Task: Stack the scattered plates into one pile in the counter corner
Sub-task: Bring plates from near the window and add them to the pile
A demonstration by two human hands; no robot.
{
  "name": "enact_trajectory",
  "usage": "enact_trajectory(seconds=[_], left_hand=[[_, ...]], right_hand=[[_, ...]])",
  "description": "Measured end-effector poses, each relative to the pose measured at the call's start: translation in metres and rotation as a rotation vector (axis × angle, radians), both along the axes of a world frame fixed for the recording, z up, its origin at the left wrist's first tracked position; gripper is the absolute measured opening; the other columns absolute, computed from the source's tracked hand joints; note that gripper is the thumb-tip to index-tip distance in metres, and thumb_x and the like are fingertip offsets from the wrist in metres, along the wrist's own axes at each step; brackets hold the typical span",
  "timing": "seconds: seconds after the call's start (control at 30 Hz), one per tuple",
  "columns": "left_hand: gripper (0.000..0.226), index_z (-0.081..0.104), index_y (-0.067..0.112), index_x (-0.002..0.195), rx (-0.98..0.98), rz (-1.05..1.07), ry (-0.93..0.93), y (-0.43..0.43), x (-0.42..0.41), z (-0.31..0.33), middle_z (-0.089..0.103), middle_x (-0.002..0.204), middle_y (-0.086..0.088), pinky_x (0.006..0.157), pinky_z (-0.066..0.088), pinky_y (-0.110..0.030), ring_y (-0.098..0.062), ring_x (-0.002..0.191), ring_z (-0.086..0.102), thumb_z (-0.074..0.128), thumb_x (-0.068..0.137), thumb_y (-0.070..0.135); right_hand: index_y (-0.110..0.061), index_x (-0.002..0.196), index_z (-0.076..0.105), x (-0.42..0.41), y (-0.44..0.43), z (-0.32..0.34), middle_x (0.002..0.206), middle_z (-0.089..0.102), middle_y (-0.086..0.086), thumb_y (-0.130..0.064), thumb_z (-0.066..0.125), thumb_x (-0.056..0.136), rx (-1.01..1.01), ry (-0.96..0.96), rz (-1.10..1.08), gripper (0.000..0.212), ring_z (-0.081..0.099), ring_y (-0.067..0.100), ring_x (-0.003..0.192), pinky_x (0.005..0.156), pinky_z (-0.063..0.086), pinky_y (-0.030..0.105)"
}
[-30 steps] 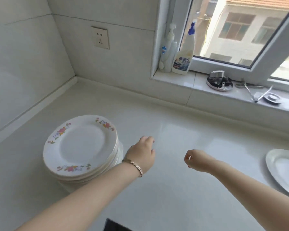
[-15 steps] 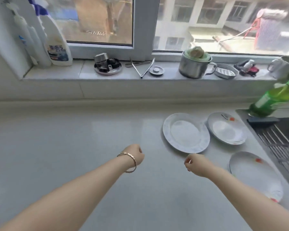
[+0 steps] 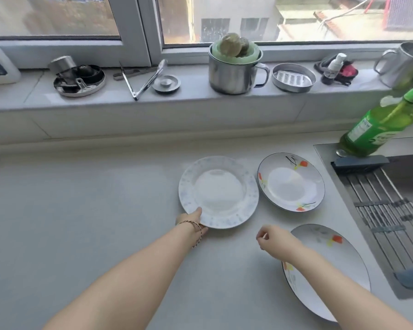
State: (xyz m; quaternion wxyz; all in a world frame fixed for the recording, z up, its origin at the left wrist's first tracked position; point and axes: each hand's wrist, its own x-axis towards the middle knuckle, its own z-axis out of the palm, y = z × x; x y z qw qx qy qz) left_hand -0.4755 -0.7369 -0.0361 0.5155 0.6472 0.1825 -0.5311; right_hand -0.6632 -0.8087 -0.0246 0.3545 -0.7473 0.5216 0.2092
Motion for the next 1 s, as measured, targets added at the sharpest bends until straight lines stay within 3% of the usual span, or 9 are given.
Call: enact_trajectory(seconds=[0.1, 0.23, 0.3, 0.4, 0.5, 0.63, 0.7, 0.8, 1.0], left_hand=[[0.031, 0.048, -0.001, 0.127, -0.045, 0.028, -0.037, -0.005, 0.001, 0.006, 0.054, 0.073, -0.007, 0.080, 0.045, -0.041, -0.026, 0.069, 0.057, 0.044, 0.096, 0.002], [0.014, 0.057, -0.002, 0.100, -0.028, 0.027, -0.089, -0.008, 0.013, 0.017, 0.063, 0.104, -0.021, 0.080, 0.045, -0.046, -0.030, 0.083, 0.056, 0.043, 0.095, -0.004], [0.019, 0.056, -0.007, 0.109, -0.031, 0.037, -0.116, -0.001, 0.018, 0.023, 0.059, 0.113, -0.027, 0.080, 0.045, -0.046, -0.031, 0.084, 0.055, 0.044, 0.094, -0.007], [0.032, 0.047, -0.011, 0.125, -0.050, 0.072, -0.110, 0.019, 0.030, 0.027, 0.057, 0.101, -0.020, 0.085, 0.046, -0.048, -0.030, 0.093, 0.053, 0.044, 0.093, -0.009], [0.013, 0.055, -0.004, 0.099, -0.074, 0.110, -0.100, 0.051, 0.051, 0.030, 0.059, 0.083, -0.015, 0.087, 0.048, -0.049, -0.033, 0.091, 0.059, 0.045, 0.092, -0.009], [0.018, 0.051, 0.004, 0.077, -0.098, 0.145, -0.131, 0.098, 0.093, 0.034, 0.057, 0.074, -0.010, 0.060, 0.060, -0.036, -0.020, 0.045, 0.063, 0.047, 0.092, -0.007], [0.022, 0.049, 0.005, 0.074, -0.126, 0.160, -0.141, 0.126, 0.117, 0.041, 0.056, 0.073, -0.009, 0.061, 0.059, -0.035, -0.019, 0.044, 0.063, 0.047, 0.092, -0.007], [0.022, 0.049, 0.006, 0.074, -0.174, 0.181, -0.180, 0.175, 0.160, 0.055, 0.058, 0.072, -0.010, 0.036, 0.053, -0.024, -0.009, 0.030, 0.060, 0.048, 0.092, -0.006], [0.021, 0.053, 0.008, 0.074, -0.281, 0.244, -0.267, 0.299, 0.256, 0.093, 0.065, 0.039, 0.002, 0.038, 0.054, -0.021, -0.008, 0.033, 0.062, 0.050, 0.091, -0.004]], right_hand=[[-0.023, 0.089, 0.053, 0.007, -0.008, 0.000, 0.091, 0.058, -0.004, -0.018, 0.041, 0.088, 0.039, -0.034, 0.014, 0.013, 0.050, 0.017, 0.080, 0.055, 0.034, 0.016], [-0.023, 0.089, 0.054, 0.019, -0.007, 0.000, 0.092, 0.060, -0.003, -0.018, 0.041, 0.089, 0.063, -0.039, 0.034, 0.013, 0.051, 0.017, 0.079, 0.054, 0.035, 0.016], [-0.024, 0.087, 0.053, 0.024, -0.003, 0.002, 0.092, 0.060, -0.004, -0.018, 0.041, 0.089, 0.053, -0.033, 0.051, 0.013, 0.052, 0.016, 0.081, 0.054, 0.035, 0.015], [-0.026, 0.083, 0.052, 0.035, 0.006, 0.007, 0.094, 0.062, -0.003, -0.018, 0.041, 0.088, 0.036, -0.012, 0.077, 0.014, 0.053, 0.017, 0.083, 0.062, 0.040, 0.022], [-0.023, 0.088, 0.054, 0.054, 0.024, 0.014, 0.099, 0.067, 0.001, -0.016, 0.041, 0.087, 0.016, 0.005, 0.110, 0.014, 0.053, 0.018, 0.081, 0.066, 0.041, 0.023], [-0.022, 0.091, 0.055, 0.092, 0.061, 0.023, 0.110, 0.069, 0.005, -0.015, 0.041, 0.088, -0.017, -0.001, 0.176, 0.016, 0.051, 0.017, 0.081, 0.053, 0.034, 0.014], [-0.020, 0.095, 0.057, 0.116, 0.083, 0.027, 0.114, 0.067, 0.006, -0.015, 0.041, 0.089, -0.029, -0.015, 0.213, 0.017, 0.049, 0.016, 0.082, 0.053, 0.033, 0.014], [-0.022, 0.092, 0.051, 0.164, 0.122, 0.030, 0.116, 0.066, 0.006, -0.017, 0.041, 0.090, -0.052, -0.017, 0.264, 0.011, 0.049, 0.017, 0.083, 0.055, 0.035, 0.018], [-0.016, 0.102, 0.060, 0.284, 0.213, 0.042, 0.115, 0.066, 0.007, -0.018, 0.043, 0.090, -0.106, -0.053, 0.366, 0.021, 0.058, 0.022, 0.093, 0.075, 0.042, 0.025]])
